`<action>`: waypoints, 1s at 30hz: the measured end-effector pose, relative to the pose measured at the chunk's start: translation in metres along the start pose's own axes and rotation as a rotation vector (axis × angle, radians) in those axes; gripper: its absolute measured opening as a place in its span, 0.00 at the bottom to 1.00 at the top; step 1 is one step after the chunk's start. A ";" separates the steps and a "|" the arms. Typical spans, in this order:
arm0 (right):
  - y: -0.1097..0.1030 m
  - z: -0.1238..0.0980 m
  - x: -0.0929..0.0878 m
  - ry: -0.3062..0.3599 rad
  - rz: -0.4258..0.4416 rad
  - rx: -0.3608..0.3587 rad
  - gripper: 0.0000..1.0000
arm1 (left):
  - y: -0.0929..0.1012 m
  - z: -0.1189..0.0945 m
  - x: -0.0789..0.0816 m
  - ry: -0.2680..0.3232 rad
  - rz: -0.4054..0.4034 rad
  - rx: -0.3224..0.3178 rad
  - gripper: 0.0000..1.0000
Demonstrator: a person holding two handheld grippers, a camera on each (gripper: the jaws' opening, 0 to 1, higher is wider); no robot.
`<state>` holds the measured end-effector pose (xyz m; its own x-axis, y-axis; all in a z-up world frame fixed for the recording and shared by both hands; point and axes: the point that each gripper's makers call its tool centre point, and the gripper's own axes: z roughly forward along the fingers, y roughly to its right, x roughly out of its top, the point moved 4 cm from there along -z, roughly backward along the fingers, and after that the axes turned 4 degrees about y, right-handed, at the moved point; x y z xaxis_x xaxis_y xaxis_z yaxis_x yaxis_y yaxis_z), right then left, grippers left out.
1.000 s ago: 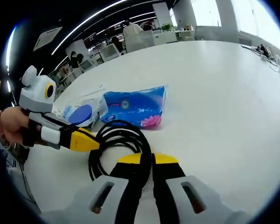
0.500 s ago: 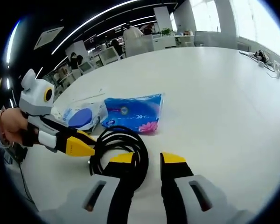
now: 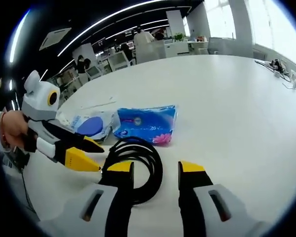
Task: Arrange the tabletop items into an orderly group along one side of the table until the central work area is clear of visible clutter.
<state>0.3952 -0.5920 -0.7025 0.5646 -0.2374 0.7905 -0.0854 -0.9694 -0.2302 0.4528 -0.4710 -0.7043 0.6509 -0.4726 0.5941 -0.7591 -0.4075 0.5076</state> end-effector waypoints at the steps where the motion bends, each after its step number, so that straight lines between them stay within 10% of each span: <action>1: -0.001 -0.001 0.001 0.002 -0.002 0.001 0.37 | 0.000 -0.002 0.000 0.000 0.000 -0.002 0.46; 30: -0.038 -0.031 0.021 0.060 -0.056 0.074 0.56 | 0.010 -0.058 0.000 0.078 0.062 -0.085 0.63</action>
<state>0.3846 -0.5623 -0.6600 0.5165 -0.1889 0.8352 0.0064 -0.9745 -0.2244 0.4450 -0.4295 -0.6626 0.6030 -0.4316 0.6708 -0.7976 -0.3099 0.5175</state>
